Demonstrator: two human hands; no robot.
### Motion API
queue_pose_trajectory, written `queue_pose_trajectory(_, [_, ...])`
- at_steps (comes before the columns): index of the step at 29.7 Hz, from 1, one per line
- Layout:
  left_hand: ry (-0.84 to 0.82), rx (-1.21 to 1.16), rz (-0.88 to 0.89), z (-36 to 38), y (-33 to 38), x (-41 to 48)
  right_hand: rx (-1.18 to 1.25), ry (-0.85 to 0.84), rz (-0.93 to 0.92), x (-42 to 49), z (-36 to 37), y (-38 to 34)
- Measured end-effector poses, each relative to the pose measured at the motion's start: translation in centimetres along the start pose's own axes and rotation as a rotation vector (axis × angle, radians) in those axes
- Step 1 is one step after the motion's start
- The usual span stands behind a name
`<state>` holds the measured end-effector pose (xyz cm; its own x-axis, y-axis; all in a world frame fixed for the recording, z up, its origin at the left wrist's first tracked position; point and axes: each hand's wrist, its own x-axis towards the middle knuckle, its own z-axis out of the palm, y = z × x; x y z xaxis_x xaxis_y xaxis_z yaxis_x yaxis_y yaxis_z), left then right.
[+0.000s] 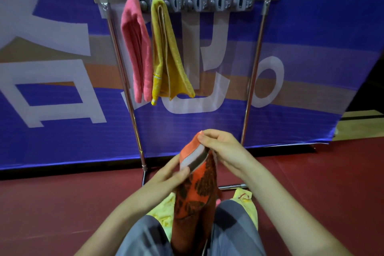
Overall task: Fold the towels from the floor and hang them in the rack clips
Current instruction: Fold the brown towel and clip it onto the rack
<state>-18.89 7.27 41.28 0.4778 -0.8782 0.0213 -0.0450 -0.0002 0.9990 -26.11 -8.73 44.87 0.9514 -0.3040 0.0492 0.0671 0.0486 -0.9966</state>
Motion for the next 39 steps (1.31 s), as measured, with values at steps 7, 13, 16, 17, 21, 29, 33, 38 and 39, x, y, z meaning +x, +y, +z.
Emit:
queue_pose_trajectory(7, [0.072, 0.336, 0.070, -1.3, 1.3, -0.6, -0.073, 0.045, -0.101, -0.2, -0.2, -1.0])
queue_pose_trajectory(13, [-0.047, 0.266, -0.043, -2.9, 1.1, -0.3, 0.003, 0.197, -0.207, 0.4, -1.8, -3.1])
queue_pose_trajectory(16, [0.013, 0.324, -0.075, -4.1, 1.1, -0.5, 0.043, 0.251, -0.226, 0.5, -3.1, -4.0])
queue_pose_trajectory(17, [0.028, 0.353, -0.084, -4.5, 1.2, -0.7, 0.060, 0.278, -0.225, 0.5, -3.7, -4.3])
queue_pose_trajectory(21, [0.047, 0.378, -0.141, -6.1, 1.2, -1.1, 0.164, 0.349, -0.206, 0.1, -6.3, -4.6])
queue_pose_trajectory(29, [0.072, 0.327, -0.273, -6.6, -0.3, -2.3, 0.261, 0.442, -0.208, -0.4, -9.5, -3.8])
queue_pose_trajectory(33, [0.087, 0.244, -0.313, -6.1, -1.5, -3.0, 0.265, 0.456, -0.233, -0.2, -10.3, -3.2])
queue_pose_trajectory(38, [0.238, 0.075, -0.293, -6.5, -1.7, -3.2, 0.301, 0.540, -0.186, -0.3, -11.0, -2.9])
queue_pose_trajectory(39, [0.281, 0.046, -0.269, -6.3, -1.7, -3.1, 0.301, 0.545, -0.170, -0.5, -10.9, -2.9])
